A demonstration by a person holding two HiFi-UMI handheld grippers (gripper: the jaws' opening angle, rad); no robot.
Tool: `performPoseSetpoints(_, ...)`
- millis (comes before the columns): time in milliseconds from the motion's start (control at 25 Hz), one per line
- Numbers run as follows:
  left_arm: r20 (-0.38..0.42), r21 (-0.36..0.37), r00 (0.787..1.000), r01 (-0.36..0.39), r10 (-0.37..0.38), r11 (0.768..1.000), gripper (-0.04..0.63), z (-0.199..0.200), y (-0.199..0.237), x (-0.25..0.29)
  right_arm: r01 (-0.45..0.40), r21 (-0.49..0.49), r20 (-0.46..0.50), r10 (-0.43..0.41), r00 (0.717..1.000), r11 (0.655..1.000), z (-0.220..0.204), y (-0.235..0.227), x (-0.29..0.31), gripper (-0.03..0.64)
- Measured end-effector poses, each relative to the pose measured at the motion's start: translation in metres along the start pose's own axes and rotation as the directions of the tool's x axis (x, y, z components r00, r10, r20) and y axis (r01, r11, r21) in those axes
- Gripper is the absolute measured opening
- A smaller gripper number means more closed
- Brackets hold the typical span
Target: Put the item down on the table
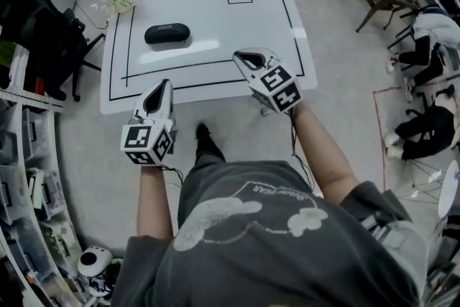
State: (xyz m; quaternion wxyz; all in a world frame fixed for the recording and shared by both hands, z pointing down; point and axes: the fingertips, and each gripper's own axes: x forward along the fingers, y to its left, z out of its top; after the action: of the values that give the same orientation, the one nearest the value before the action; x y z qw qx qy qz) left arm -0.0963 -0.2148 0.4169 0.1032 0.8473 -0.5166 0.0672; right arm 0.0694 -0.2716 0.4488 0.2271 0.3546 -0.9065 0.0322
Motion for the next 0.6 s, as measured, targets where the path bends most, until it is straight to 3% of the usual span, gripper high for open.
performPoseSetpoints(600, -0.028, -0.003, 1.0, -0.012, 0.012, 1.0, 0.003, -0.034, -0.081, -0.081, -0.044, 0.075, 0.012, 0.043, 0.999, 0.996, -0.051, 0.061, -0.086, -0.002)
